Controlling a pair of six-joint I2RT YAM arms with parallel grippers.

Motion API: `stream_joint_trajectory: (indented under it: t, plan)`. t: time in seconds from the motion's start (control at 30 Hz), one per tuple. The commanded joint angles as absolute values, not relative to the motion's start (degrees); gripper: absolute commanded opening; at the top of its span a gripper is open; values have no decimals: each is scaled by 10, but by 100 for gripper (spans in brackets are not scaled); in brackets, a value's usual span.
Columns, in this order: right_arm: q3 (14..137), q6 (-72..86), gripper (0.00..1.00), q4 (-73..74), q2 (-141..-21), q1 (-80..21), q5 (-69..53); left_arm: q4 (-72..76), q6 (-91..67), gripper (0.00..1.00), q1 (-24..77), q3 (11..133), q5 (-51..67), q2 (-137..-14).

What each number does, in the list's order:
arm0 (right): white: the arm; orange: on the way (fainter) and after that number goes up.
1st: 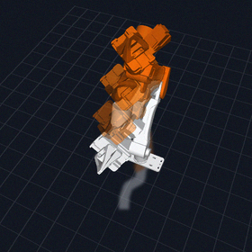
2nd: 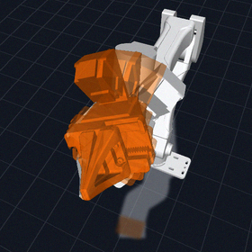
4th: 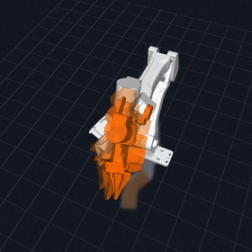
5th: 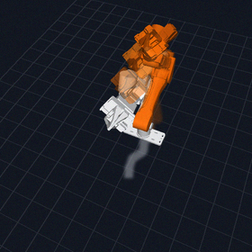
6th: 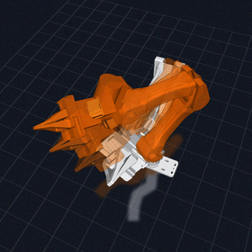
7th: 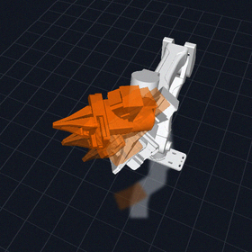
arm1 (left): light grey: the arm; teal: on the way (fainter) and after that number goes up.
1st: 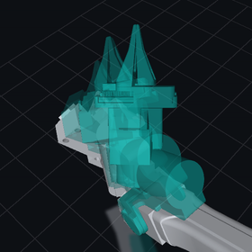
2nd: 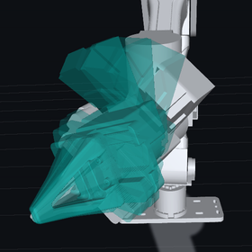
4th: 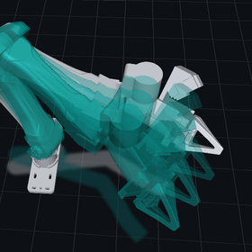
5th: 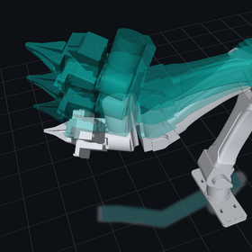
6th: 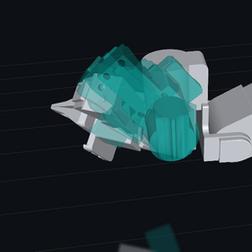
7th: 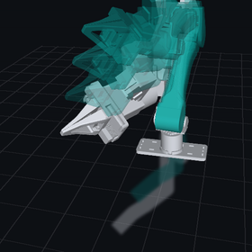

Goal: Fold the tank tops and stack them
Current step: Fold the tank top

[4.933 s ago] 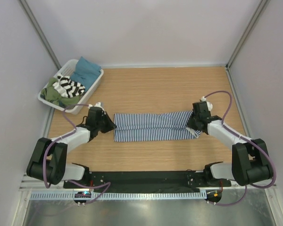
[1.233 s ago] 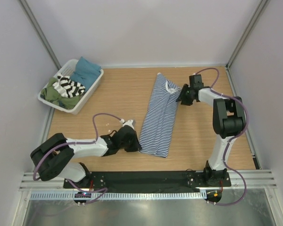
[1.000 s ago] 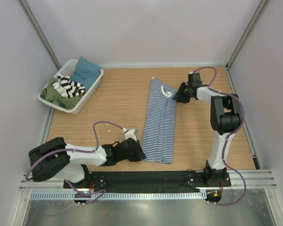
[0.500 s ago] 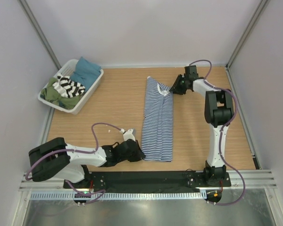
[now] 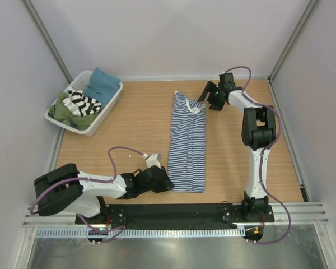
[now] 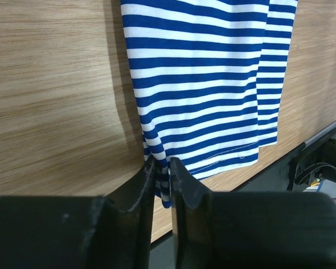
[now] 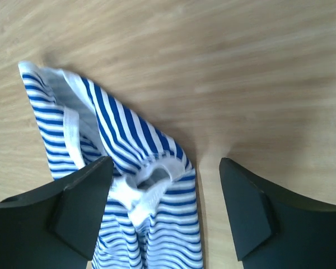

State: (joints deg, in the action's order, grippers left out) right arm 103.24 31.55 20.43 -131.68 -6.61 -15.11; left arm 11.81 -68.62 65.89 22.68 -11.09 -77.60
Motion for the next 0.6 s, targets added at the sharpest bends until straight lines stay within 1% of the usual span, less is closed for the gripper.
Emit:
stream_joint_trajectory:
  t: [0.0, 0.07, 0.1, 0.13, 0.17, 0.2, 0.23, 0.27, 0.33, 0.37, 0.4, 0.47, 0.53, 0.57]
  plan:
    - [999, 293, 84, 226, -1243, -68, -128, 101, -673, 22, 661, 230, -144, -770]
    - [966, 283, 83, 222, -1192, -69, -124, 85, -666, 30, 661, 236, -152, -765]
    - [917, 278, 81, 216, -1170, -69, -122, 81, -664, 36, 661, 236, -154, -760]
    - [889, 276, 79, 209, -1149, -69, -120, 80, -663, 39, 662, 236, -153, -759]
    - [860, 277, 72, 195, -1095, -69, -118, 78, -663, 40, 662, 236, -155, -757]
    - [799, 279, 68, 188, -1071, -71, -119, 74, -661, 43, 662, 236, -156, -756]
    - [767, 285, 64, 185, -1040, -75, -119, 72, -659, 43, 662, 236, -156, -755]
    - [703, 288, 59, 175, -988, -81, -124, 69, -657, 43, 662, 236, -156, -753]
    - [640, 294, 54, 172, -929, -94, -118, 67, -656, 43, 662, 236, -153, -753]
    - [584, 296, 52, 178, -905, -102, -103, 67, -655, 43, 662, 236, -150, -754]
    - [557, 295, 52, 184, -849, -125, -96, 68, -653, 43, 662, 236, -144, -755]
    - [489, 305, 51, 207, -794, -151, -76, 67, -650, 43, 662, 237, -140, -754]
    - [451, 311, 52, 223, -717, -185, -69, 68, -649, 43, 663, 236, -137, -754]
    - [435, 313, 54, 247, -695, -194, -69, 68, -648, 43, 663, 237, -137, -753]
